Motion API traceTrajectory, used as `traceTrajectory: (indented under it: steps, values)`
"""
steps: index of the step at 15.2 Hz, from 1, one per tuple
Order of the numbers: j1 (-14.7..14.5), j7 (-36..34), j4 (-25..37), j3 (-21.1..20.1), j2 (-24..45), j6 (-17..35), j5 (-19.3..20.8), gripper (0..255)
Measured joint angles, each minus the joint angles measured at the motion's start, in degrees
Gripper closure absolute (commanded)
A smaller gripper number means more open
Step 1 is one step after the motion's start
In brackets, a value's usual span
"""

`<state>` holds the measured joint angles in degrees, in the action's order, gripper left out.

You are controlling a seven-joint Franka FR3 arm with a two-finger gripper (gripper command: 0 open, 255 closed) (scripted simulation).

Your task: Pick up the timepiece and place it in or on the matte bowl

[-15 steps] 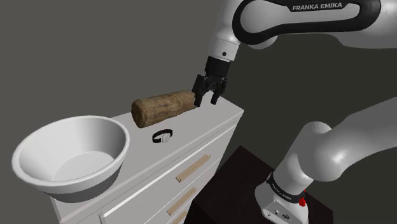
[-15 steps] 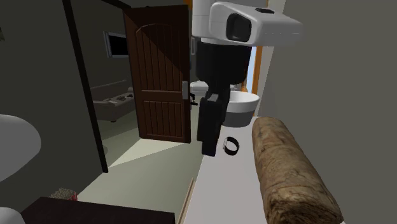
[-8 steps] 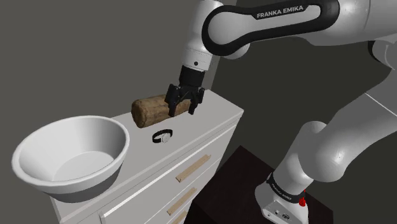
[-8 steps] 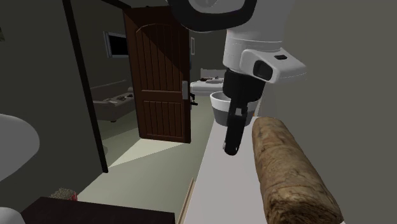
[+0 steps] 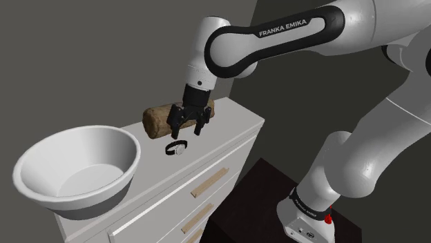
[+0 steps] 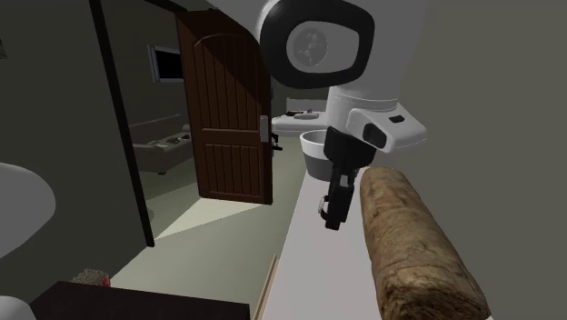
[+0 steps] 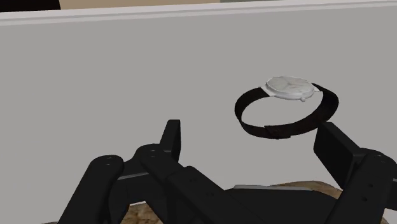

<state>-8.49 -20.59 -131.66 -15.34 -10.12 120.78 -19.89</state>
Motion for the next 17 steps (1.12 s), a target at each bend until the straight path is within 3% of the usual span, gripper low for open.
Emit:
traceTrajectory:
  steps: [8, 9, 17]
  values:
    - [-0.2, 0.1, -0.9, -0.2, 0.3, 1.2, -0.2, 0]
    - [-0.2, 0.1, -0.9, -0.2, 0.3, 1.2, -0.2, 255]
    - [-0.2, 0.1, -0.9, -0.2, 0.3, 1.2, -0.2, 255]
